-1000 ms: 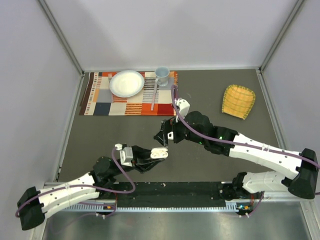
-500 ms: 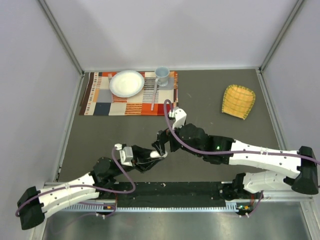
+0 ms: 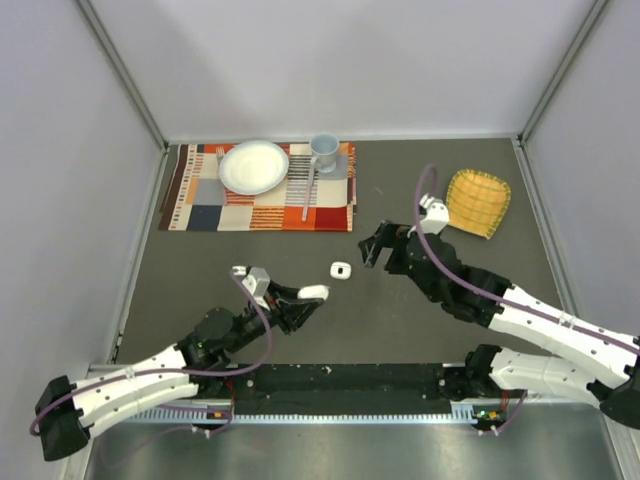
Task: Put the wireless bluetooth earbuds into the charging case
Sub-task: Place the charging case with the earbuds at the center of the board.
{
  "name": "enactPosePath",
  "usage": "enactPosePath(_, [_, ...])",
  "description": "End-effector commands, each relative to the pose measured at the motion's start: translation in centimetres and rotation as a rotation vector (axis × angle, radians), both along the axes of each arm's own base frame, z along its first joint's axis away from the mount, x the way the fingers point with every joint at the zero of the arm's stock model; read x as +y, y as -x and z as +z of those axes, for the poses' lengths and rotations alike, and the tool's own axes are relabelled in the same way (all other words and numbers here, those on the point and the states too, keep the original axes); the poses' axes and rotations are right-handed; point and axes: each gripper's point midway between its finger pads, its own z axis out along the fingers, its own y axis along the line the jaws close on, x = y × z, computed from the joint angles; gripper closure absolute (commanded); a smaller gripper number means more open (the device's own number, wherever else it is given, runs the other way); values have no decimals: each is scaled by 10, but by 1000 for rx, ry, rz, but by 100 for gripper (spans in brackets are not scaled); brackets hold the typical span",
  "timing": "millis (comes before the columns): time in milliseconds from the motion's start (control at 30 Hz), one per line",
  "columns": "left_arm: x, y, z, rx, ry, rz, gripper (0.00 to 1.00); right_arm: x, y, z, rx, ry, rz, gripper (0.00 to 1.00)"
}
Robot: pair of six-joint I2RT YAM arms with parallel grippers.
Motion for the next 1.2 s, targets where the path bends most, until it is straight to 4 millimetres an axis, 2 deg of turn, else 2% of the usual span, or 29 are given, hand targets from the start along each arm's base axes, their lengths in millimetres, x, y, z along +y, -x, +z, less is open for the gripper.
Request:
enactPosePath(0, [4,-18,-6,236,14,113,100,-18,6,-30,139,-101,-38,1])
enactPosePath(33, [3,-20,-6,279,31,122,100,-20,8,-33,145,-104,-37,1])
enactPosePath(100, [-1,-19,-24,398,0,127,100,-23,11,-38,157,-114,-41,1])
enactPosePath(133, [-4,-18,-23,424,-2,124,100,-24,12,-40,164,-120,-44,1])
enactPosePath(167, [-7,-18,-39,495,-39,132,100,-24,14,-44,174,-123,-39,1])
enactPosePath(233, [-14,-15,-46,560,-50,115,100,-22,16,-47,194,-138,-42,1])
enactPosePath(267, [-19,-15,-57,628,-63,118,100,-20,17,-49,204,-144,-33,1])
enactPosePath(333, [-30,-11,-55,669,-37,76,100,-17,19,-53,227,-146,-25,1])
enactPosePath(367, [-35,-11,-64,708,-42,71,100,-15,19,-52,232,-148,-20,1])
enactPosePath(400, [-41,-13,-55,701,0,51,100,-13,19,-54,242,-143,-15,1])
enactPosePath(433, [-45,-14,-63,722,-14,52,100,-11,20,-54,245,-143,-7,1])
enactPosePath(633, [-61,-26,-74,782,3,46,100,-10,21,-54,250,-145,-2,1])
enactPosePath(700, [-65,-25,-76,806,18,21,100,-11,21,-56,251,-143,-5,1])
enactPosePath(833, [-69,-33,-97,881,22,54,99,-16,21,-56,238,-144,-21,1])
enactPosePath(900, [-75,-35,-95,890,36,39,100,-19,21,-56,233,-146,-29,1])
enactPosePath(967, [-78,-40,-101,912,32,44,100,-22,21,-57,228,-144,-39,1])
enactPosePath(1000, [-82,-43,-100,911,37,42,99,-24,21,-58,225,-145,-42,1])
enactPosePath(1033, [-83,-45,-109,937,22,48,98,-26,20,-58,219,-142,-54,1])
enactPosePath(1100, [-87,-49,-107,947,41,32,95,-29,20,-57,210,-141,-60,2])
enactPosePath(1167, [-89,-51,-117,981,36,19,92,-32,19,-59,206,-130,-69,2])
